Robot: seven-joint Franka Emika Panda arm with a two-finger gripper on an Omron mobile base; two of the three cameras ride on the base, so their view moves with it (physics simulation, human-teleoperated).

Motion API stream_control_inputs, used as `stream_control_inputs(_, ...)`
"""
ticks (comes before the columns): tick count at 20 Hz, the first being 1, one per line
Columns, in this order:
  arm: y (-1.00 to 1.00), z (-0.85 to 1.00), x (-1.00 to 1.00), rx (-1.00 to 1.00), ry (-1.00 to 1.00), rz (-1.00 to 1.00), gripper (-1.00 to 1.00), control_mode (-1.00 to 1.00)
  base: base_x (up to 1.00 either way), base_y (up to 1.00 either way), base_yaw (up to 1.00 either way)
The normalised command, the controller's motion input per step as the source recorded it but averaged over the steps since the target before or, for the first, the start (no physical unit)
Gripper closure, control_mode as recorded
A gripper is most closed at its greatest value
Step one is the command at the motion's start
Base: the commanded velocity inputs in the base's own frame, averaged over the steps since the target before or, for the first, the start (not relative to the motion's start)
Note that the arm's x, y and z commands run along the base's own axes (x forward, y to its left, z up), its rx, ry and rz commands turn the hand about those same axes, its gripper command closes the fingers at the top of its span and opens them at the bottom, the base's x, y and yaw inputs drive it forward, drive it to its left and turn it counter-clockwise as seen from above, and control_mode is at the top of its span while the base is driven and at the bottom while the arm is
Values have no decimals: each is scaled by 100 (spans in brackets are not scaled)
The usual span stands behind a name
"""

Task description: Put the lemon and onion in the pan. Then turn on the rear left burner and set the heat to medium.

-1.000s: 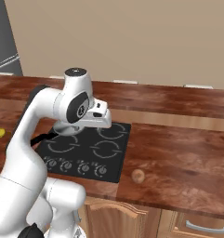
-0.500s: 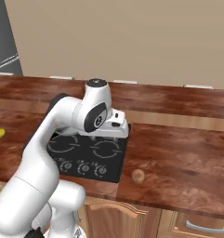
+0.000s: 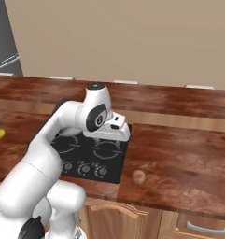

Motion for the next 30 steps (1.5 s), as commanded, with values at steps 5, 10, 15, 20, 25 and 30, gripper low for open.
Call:
stream_control_inputs(5, -2, 0, 15, 2, 1, -1, -100, -100, 0, 0, 0)
stream_control_inputs(10, -20, -9, 0, 8, 8, 0, -100, -100, 0, 0, 0)
stream_control_inputs(15, -35, -13, 0, 12, 5, 0, -100, -100, 0, 0, 0)
stream_control_inputs(20, -49, -14, 0, 7, 2, 0, -100, -100, 0, 0, 0)
stream_control_inputs(25, -44, -20, 0, 1, 1, 0, -100, -100, 0, 0, 0)
stream_control_inputs(30, -32, -43, 0, 0, 0, 0, -100, -100, 0, 0, 0)
